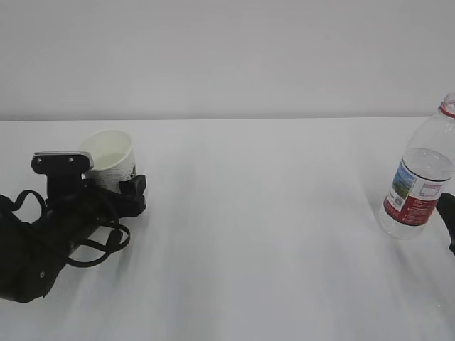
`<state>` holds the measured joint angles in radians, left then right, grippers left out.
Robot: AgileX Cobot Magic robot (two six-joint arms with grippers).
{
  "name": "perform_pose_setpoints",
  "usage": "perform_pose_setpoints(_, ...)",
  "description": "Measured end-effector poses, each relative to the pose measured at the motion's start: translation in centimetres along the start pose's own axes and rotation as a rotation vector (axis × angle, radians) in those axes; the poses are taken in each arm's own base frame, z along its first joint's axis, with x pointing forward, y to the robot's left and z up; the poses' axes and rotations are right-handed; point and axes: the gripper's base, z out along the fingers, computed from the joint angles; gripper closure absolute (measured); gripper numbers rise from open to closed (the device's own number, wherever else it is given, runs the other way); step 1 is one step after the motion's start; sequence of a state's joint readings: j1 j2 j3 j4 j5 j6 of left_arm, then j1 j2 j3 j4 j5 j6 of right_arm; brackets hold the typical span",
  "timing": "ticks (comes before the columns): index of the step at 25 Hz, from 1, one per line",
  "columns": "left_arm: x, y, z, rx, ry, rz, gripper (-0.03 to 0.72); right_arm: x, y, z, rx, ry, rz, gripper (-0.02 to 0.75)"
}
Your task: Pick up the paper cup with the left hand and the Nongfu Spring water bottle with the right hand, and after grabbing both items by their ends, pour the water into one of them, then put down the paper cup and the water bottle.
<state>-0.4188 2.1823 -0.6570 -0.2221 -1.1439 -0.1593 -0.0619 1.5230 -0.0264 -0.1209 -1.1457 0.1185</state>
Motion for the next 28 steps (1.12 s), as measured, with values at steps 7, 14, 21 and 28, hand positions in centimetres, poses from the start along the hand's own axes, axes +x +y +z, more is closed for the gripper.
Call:
perform_pose_setpoints(7,0.3,0.1,-0.4,0.01,0.006,0.011,0.076,0.0,0.0,0.0,0.0,0.0,0.0,0.149)
perform_pose_setpoints(14,0.4,0.0,-0.6,0.02,0.011,0.017,0.076,0.0,0.0,0.0,0.0,0.0,0.0,0.149)
perform_pose_setpoints(21,1.3,0.4,-1.7,0.015,0.063,0.029,0.01,0.0,0.0,0.0,0.0,0.0,0.0,0.149)
perform_pose_setpoints(28,1.6,0.4,-2.0,0.033,0.08,0.04,-0.003,0.0,0.0,0.0,0.0,0.0,0.0,0.149)
